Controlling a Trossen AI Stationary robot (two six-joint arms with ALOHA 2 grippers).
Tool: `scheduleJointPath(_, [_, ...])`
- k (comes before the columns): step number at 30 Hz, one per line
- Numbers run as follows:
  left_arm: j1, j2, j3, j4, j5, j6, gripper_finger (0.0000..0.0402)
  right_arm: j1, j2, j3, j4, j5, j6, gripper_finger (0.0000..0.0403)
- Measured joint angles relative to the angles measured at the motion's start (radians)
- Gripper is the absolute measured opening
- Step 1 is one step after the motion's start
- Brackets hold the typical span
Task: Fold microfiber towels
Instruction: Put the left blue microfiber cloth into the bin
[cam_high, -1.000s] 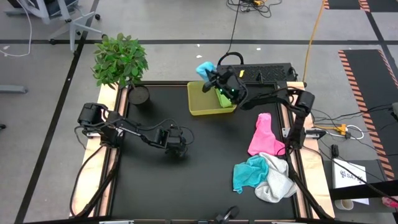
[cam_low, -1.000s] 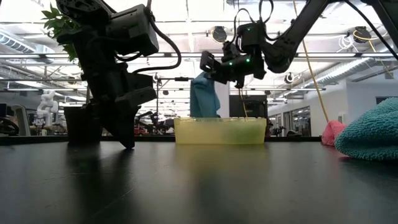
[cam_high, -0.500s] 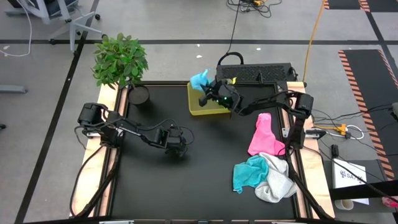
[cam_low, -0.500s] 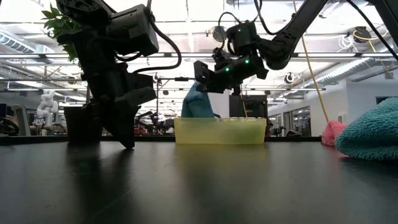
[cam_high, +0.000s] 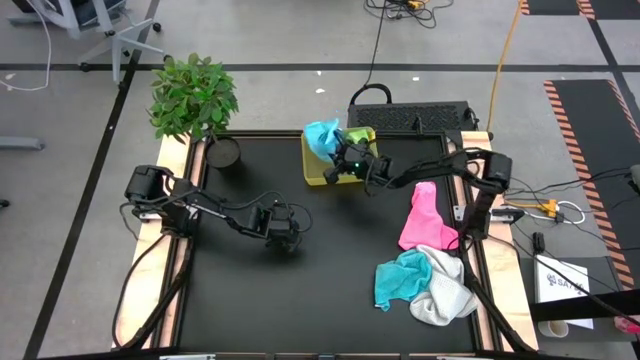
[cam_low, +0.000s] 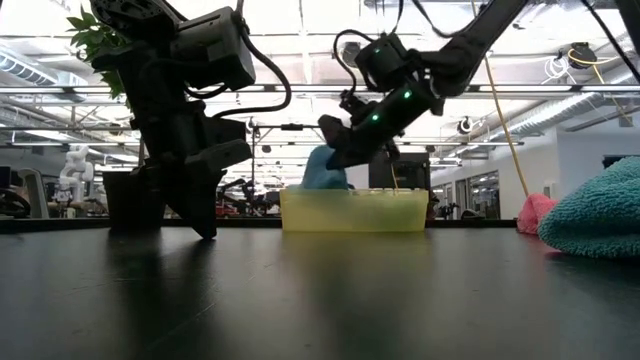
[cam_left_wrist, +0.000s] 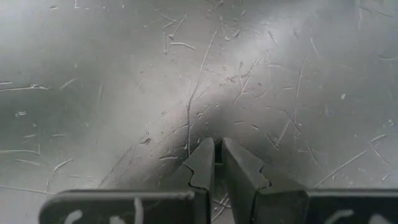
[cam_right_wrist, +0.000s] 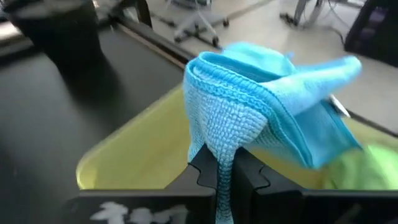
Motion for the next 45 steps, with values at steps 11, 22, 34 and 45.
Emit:
scheduleJointPath(11, [0.000,0.000,0.000,0.000,0.001,0.008,0.0035,0.005,-0.067,0.000,-0.259,-0.033,0.060,0.0002])
scheduleJointPath(22, [0.000,0.000,-0.001,0.000,0.001,0.001,0.0035,0.021,-0.042,0.000,-0.310,-0.107,0.081,0.0017])
scheduleJointPath(34, [0.004,0.000,-0.001,0.000,0.002,0.004,0.0035,0.023,-0.062,-0.001,-0.440,-0.212,0.068,0.0093])
scheduleJointPath(45, [0.028,0.000,0.000,0.004,0.014,0.019,0.0035,-0.016,-0.270,-0.001,-0.489,-0.212,0.001,0.0132])
